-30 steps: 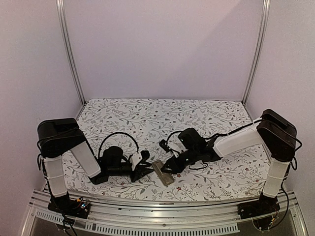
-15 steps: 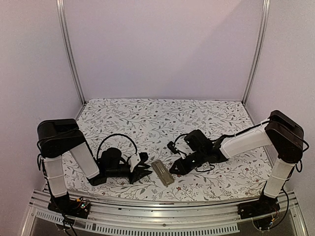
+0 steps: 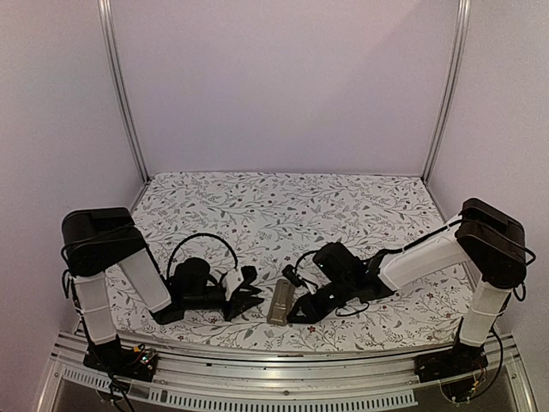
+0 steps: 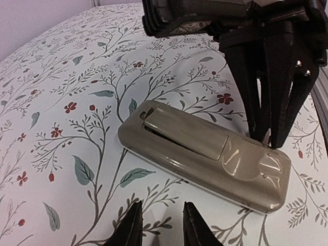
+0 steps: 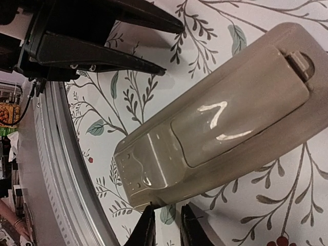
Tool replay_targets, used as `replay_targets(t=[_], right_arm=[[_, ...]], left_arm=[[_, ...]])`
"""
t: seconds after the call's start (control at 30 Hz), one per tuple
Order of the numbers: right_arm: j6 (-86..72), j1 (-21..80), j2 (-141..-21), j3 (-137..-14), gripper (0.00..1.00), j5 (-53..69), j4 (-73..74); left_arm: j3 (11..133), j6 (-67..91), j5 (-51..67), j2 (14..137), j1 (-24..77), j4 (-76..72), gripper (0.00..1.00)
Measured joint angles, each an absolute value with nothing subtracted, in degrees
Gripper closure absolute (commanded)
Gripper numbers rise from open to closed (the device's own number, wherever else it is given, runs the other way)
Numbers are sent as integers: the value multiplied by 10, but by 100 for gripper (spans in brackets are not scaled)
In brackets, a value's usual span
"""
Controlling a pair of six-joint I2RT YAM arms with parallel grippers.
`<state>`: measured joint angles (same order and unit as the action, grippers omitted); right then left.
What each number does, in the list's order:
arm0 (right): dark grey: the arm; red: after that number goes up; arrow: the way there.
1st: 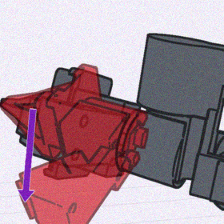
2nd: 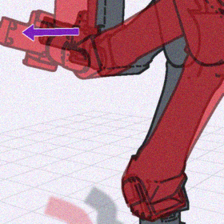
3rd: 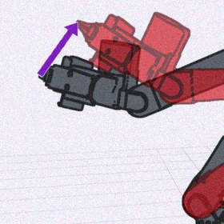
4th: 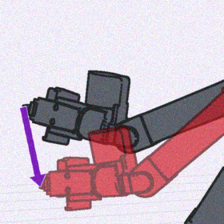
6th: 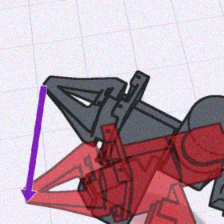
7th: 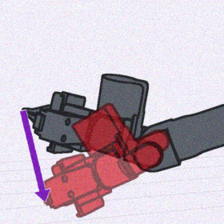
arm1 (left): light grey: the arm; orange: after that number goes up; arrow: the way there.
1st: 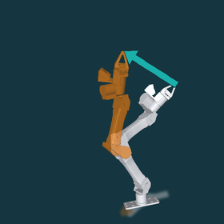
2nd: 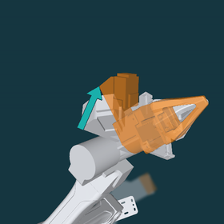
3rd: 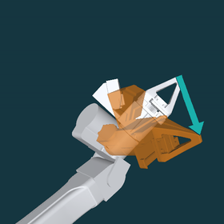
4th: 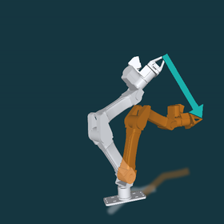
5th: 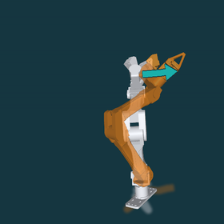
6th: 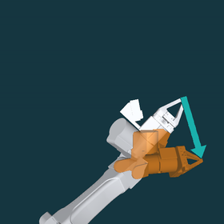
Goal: Load the batteries into the remote control
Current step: Adjust the remote control without the battery cover at the center of the board, then press the battery cover on the remote control without the battery cover.
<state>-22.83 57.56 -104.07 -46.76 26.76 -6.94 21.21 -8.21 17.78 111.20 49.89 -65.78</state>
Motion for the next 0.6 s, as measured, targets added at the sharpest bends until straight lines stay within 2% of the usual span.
replay_targets(t=[0.13,0.3,0.47,0.6], right_arm=[[-230,574,-1040,-469,80,267,-65],[-193,552,-1009,-476,73,254,-11],[-111,512,-961,-529,75,224,26],[-24,500,-986,-597,75,199,18]], left_arm=[[203,-87,182,1102,499,-658,73],[171,-122,227,1070,499,-668,62],[121,-194,306,1028,527,-709,49],[136,-237,341,1029,549,-705,45]])
